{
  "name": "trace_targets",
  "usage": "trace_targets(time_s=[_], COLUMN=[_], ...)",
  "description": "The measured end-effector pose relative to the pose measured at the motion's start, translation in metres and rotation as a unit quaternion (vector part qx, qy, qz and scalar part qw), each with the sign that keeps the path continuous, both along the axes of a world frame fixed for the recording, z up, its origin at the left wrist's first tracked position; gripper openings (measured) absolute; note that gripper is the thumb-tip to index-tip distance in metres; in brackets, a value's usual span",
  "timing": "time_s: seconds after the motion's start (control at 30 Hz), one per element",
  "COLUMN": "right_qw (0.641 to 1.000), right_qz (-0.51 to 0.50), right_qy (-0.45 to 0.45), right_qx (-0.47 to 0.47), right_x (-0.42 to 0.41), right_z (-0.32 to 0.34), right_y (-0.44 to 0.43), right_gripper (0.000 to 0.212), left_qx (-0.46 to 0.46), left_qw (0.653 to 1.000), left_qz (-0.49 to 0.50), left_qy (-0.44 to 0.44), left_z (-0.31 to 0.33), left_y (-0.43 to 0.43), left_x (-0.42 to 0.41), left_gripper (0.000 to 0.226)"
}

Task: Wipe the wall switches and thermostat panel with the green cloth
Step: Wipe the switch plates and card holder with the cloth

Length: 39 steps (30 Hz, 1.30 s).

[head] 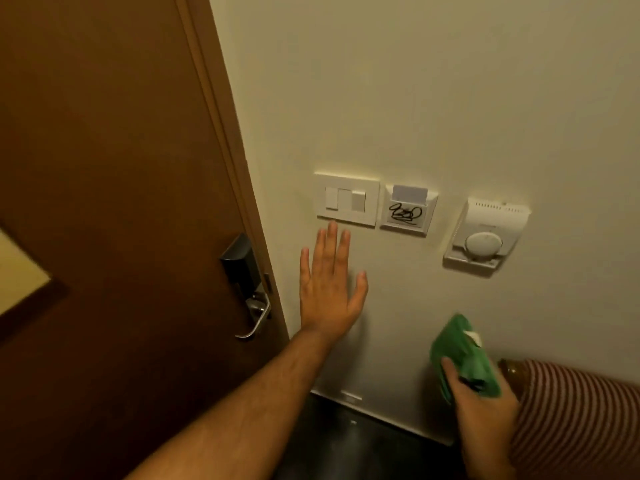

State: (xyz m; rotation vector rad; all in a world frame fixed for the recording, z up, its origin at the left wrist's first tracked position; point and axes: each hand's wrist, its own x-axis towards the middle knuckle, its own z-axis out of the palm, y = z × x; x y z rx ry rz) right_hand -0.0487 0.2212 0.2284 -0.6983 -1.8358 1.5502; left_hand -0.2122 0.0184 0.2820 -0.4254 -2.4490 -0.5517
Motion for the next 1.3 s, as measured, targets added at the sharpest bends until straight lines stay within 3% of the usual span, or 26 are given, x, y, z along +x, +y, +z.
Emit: trace_targets(time_s=[0.07, 0.13, 0.2, 0.33, 0.53, 0.63, 0.77, 0.97, 1.2, 1.3], right_qw=[0.984, 0.943, 0.894, 0.823, 0.767, 0.763, 0.783, 0.819, 0.808, 0.818], right_qz=[0.027, 0.024, 0.001, -0.01, 0.02, 0.012, -0.013, -0.063, -0.049, -0.061], right_qy=[0.094, 0.163, 0.188, 0.189, 0.146, 0.124, 0.105, 0.099, 0.118, 0.117], right_qx=[0.151, 0.288, 0.407, 0.535, 0.625, 0.634, 0.612, 0.561, 0.576, 0.559], right_x=[-0.019, -0.038, -0.059, -0.107, -0.151, -0.159, -0.16, -0.172, -0.19, -0.186], right_z=[0.03, 0.056, 0.076, 0.096, 0.087, 0.075, 0.062, 0.062, 0.06, 0.056], right_y=[-0.017, -0.022, -0.026, -0.032, -0.016, -0.008, -0.007, -0.016, -0.041, -0.031], right_gripper=[0.063, 0.042, 0.056, 0.056, 0.058, 0.061, 0.069, 0.054, 0.058, 0.044], left_qx=[0.029, 0.049, 0.06, 0.023, -0.025, -0.038, -0.055, -0.077, -0.064, -0.062], left_qw=[0.999, 0.997, 0.994, 0.992, 0.979, 0.97, 0.958, 0.949, 0.945, 0.945], left_qz=[0.004, 0.005, -0.002, -0.021, -0.047, -0.057, -0.064, -0.064, -0.071, -0.071], left_qy=[0.033, 0.064, 0.086, 0.119, 0.199, 0.233, 0.275, 0.298, 0.312, 0.313], left_z=[0.028, 0.052, 0.073, 0.106, 0.15, 0.166, 0.173, 0.171, 0.168, 0.167], left_y=[0.001, 0.0, -0.003, -0.003, 0.011, 0.017, 0.015, 0.01, 0.011, 0.012], left_x=[-0.016, -0.031, -0.045, -0.073, -0.114, -0.133, -0.154, -0.171, -0.175, -0.177], left_gripper=[0.088, 0.086, 0.085, 0.081, 0.073, 0.068, 0.069, 0.066, 0.065, 0.064])
